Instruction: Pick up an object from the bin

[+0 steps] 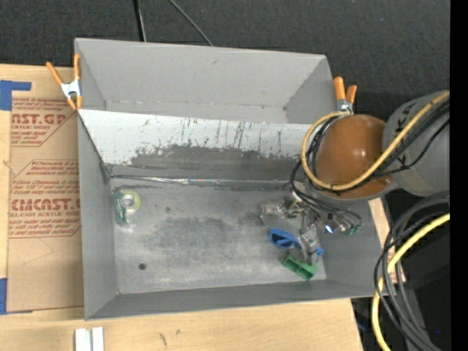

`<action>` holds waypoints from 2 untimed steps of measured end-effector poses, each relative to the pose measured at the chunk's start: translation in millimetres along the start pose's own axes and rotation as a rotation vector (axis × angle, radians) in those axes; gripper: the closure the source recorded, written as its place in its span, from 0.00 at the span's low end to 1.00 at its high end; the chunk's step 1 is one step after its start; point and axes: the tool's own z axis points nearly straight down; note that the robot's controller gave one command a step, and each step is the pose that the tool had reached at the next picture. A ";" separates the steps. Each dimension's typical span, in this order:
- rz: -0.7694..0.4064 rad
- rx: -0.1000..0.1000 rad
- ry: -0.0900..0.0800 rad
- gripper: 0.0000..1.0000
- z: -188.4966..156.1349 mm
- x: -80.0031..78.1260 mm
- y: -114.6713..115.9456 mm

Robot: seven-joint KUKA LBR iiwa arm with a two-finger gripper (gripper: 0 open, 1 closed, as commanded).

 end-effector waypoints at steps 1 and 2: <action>-0.003 0.005 -0.008 1.00 -2.6 -2.7 -0.3; -0.003 0.002 -0.006 0.00 -1.3 -2.1 0.9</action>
Offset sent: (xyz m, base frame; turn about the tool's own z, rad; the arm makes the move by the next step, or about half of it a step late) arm 0.0000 0.0000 0.0000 0.0000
